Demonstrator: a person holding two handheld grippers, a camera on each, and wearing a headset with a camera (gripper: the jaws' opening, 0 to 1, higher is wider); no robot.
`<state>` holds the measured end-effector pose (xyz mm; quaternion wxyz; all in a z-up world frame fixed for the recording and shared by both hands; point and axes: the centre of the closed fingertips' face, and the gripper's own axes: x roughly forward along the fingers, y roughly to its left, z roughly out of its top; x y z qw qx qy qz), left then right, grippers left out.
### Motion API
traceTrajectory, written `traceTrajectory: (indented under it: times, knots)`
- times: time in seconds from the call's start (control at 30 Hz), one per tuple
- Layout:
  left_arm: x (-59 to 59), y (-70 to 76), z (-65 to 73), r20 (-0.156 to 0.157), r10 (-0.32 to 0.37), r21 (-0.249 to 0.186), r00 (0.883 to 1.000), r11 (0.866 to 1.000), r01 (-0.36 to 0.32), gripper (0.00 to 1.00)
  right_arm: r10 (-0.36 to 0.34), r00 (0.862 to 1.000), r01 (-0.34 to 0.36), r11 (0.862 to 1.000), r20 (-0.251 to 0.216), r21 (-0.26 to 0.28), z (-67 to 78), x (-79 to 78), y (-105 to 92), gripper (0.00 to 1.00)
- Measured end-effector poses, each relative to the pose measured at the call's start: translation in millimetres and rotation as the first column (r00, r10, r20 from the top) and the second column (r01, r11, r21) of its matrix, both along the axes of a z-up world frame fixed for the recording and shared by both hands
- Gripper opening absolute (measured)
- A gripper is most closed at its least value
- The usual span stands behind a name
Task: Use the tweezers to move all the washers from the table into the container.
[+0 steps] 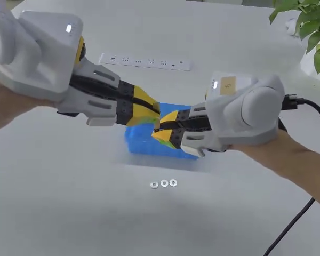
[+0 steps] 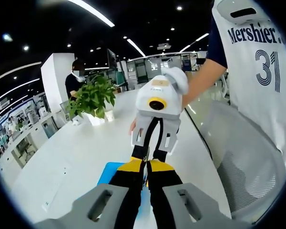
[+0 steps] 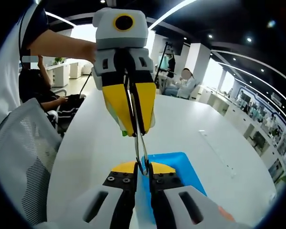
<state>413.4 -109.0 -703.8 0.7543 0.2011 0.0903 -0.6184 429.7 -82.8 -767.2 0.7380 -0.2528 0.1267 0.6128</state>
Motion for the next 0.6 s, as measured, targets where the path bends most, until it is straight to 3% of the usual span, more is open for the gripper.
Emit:
traceTrajectory:
  times: [0.33,0.6]
  knots:
    - [22.4,-2.2,-5.3,0.005,0.007,0.007,1.0,1.0,-0.007,0.07,-0.039,0.999,0.039,0.999,0.001,0.008,-5.4,25.1,1.0,0.1]
    - [37.2,-0.1,-17.6,-0.021,0.024,0.007,1.0,1.0,-0.023,0.07,-0.053,0.998,0.053,0.999,-0.025,-0.001,-18.2,38.4,1.3,0.1]
